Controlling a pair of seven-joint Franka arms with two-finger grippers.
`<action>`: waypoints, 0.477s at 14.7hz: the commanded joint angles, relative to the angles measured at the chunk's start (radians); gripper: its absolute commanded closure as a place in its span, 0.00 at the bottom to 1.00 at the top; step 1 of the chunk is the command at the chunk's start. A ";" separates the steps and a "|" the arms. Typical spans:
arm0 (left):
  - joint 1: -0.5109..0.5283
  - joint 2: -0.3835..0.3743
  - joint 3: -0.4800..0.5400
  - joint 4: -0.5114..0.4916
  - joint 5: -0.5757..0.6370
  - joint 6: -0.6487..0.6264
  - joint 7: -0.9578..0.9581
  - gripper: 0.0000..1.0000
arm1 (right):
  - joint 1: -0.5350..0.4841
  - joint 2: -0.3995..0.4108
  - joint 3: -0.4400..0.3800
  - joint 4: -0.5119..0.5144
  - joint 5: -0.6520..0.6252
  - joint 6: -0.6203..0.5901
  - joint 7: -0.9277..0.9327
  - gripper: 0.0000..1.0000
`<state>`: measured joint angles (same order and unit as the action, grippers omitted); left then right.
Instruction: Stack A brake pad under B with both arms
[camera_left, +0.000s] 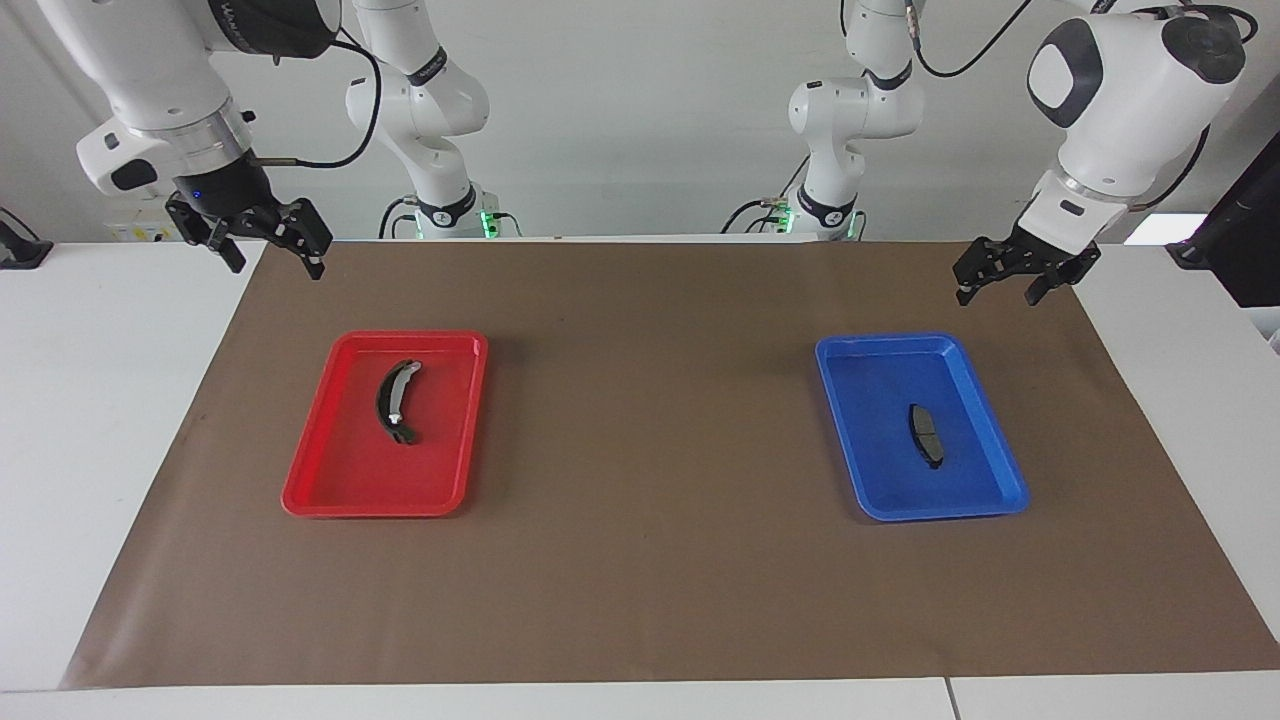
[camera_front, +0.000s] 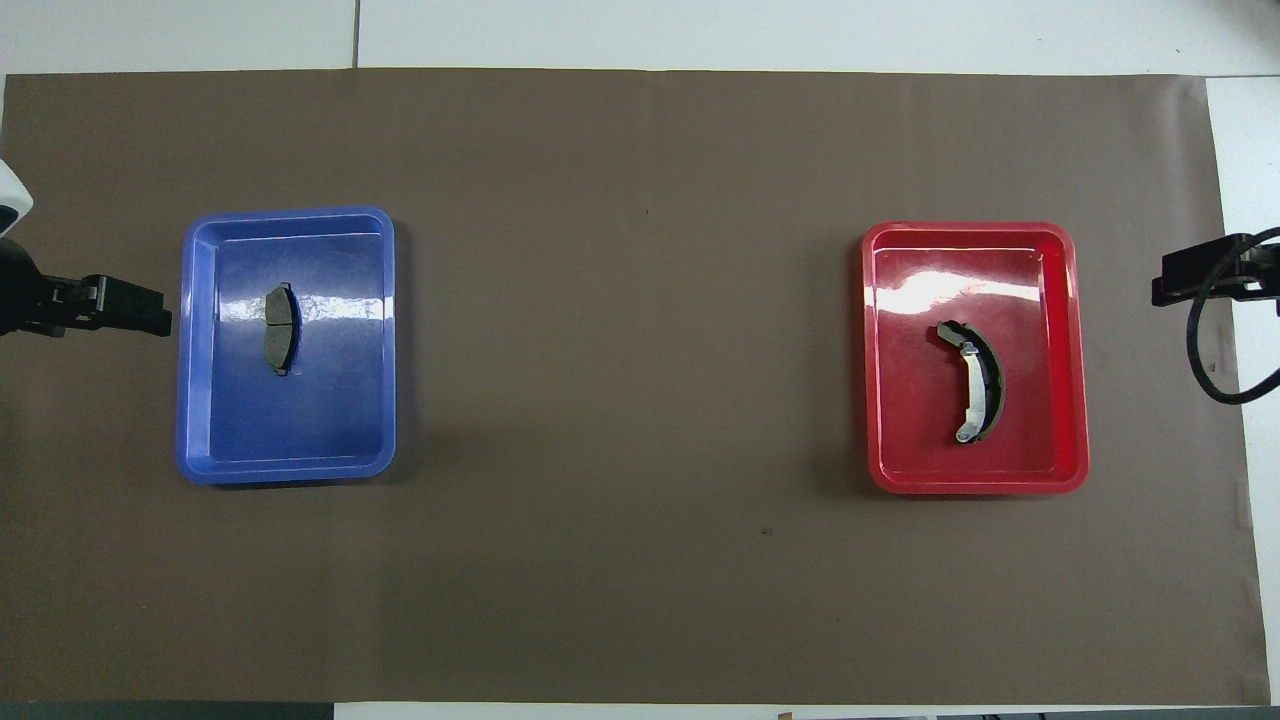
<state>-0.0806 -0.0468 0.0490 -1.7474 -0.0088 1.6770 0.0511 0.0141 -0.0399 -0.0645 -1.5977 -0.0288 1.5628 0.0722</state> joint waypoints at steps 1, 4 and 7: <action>0.010 -0.025 -0.005 -0.032 -0.003 0.023 -0.004 0.01 | -0.005 -0.006 0.002 -0.010 0.000 0.006 -0.014 0.00; 0.010 -0.025 -0.005 -0.032 -0.003 0.023 -0.004 0.01 | -0.005 -0.006 0.002 -0.010 0.000 0.005 -0.014 0.00; 0.010 -0.025 -0.005 -0.030 -0.003 0.023 -0.004 0.01 | -0.005 -0.006 0.003 -0.010 0.000 0.003 -0.019 0.00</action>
<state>-0.0806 -0.0468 0.0490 -1.7474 -0.0088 1.6770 0.0511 0.0142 -0.0399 -0.0645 -1.5977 -0.0288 1.5628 0.0722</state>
